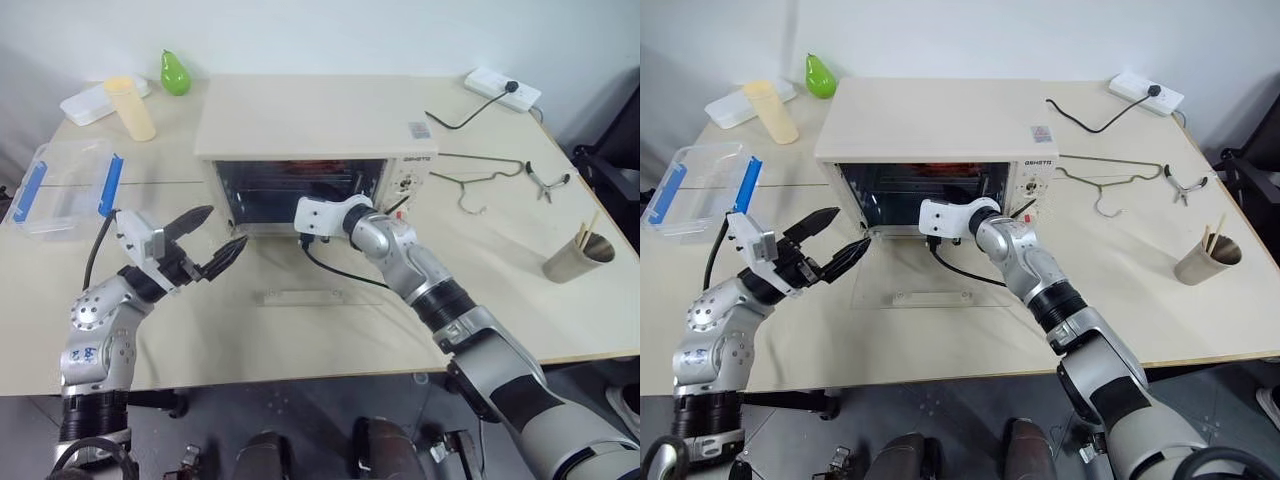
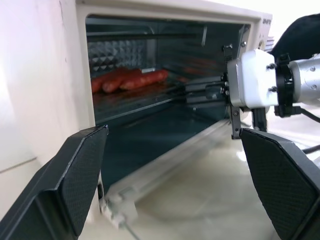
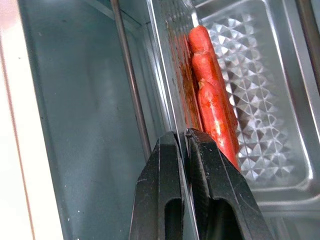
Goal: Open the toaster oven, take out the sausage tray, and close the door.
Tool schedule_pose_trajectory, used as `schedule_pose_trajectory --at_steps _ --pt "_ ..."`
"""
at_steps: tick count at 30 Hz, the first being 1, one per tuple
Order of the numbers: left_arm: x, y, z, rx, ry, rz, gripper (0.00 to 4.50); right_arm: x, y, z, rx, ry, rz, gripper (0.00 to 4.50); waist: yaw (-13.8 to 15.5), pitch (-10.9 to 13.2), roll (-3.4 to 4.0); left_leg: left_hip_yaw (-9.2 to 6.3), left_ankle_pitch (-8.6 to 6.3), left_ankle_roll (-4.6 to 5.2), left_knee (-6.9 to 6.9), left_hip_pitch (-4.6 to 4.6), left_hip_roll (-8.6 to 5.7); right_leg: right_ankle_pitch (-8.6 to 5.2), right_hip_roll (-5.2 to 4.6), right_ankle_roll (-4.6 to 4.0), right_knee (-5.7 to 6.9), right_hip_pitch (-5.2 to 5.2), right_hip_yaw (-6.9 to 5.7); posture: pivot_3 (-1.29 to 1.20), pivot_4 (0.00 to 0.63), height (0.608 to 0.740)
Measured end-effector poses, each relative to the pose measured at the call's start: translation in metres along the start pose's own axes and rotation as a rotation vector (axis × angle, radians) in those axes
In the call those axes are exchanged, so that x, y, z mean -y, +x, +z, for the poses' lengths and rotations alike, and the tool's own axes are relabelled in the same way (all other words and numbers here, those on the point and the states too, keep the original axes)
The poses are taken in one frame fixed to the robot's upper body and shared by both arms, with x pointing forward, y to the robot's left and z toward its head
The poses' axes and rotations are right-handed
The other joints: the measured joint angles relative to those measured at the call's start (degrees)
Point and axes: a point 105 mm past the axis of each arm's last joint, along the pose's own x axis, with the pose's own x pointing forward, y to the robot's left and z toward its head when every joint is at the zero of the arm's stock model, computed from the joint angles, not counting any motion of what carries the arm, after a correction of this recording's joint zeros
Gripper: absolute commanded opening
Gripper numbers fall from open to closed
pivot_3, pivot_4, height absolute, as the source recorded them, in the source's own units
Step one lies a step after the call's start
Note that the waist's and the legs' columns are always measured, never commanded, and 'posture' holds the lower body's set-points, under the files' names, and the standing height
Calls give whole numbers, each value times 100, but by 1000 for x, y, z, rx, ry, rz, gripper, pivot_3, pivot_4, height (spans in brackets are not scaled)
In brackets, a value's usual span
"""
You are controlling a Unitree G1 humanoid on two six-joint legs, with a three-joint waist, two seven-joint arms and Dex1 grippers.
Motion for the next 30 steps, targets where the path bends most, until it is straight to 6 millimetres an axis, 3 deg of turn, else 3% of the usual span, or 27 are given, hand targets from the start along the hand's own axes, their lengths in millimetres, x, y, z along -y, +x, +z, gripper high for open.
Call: schedule_pose_trajectory --at_steps 16,30 --pt "-18 28 30 69 15 -53 4500 -2 -11 10 91 -54 86 18 -18 4 -3 -1 1 -1 -8 -4 -2 0 1 1 -4 -1 -8 0 150 740" --pt "-22 27 22 32 -35 -70 4500 -24 -63 38 249 -7 217 18 -15 4 -3 -1 1 -1 -8 4 -1 0 3 1 -9 -2 -1 0 150 740"
